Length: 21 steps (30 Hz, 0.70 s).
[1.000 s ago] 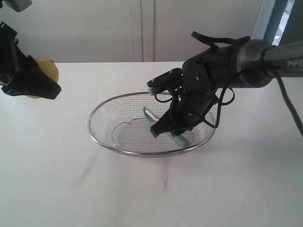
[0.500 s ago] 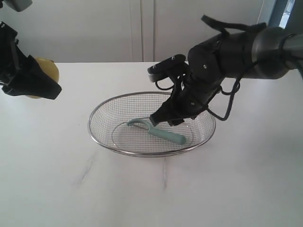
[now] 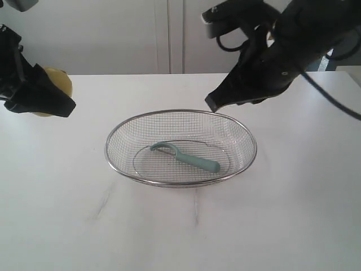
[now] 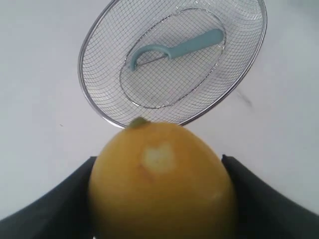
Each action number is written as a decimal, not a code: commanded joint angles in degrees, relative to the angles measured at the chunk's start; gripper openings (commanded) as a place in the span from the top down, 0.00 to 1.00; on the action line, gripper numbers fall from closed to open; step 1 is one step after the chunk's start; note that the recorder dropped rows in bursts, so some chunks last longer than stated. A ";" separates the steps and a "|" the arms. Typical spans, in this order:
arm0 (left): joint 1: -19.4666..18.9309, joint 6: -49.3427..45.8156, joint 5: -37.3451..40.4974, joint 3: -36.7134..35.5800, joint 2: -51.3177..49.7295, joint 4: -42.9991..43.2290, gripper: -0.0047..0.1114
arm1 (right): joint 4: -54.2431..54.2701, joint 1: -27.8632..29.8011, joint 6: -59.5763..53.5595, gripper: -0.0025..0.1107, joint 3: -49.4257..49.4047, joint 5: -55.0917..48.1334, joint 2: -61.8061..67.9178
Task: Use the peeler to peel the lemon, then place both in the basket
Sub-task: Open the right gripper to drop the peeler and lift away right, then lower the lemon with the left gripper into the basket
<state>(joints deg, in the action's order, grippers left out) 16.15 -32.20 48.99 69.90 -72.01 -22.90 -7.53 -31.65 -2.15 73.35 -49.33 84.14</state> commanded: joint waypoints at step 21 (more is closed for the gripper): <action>0.01 -15.68 -5.67 -4.72 -5.64 -23.62 0.96 | -3.06 0.32 -4.10 0.98 -11.52 -8.80 -23.61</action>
<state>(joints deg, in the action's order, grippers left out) 16.15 -45.99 43.75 65.38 -75.85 -42.93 -10.23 -31.65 -5.62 62.06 -58.39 61.92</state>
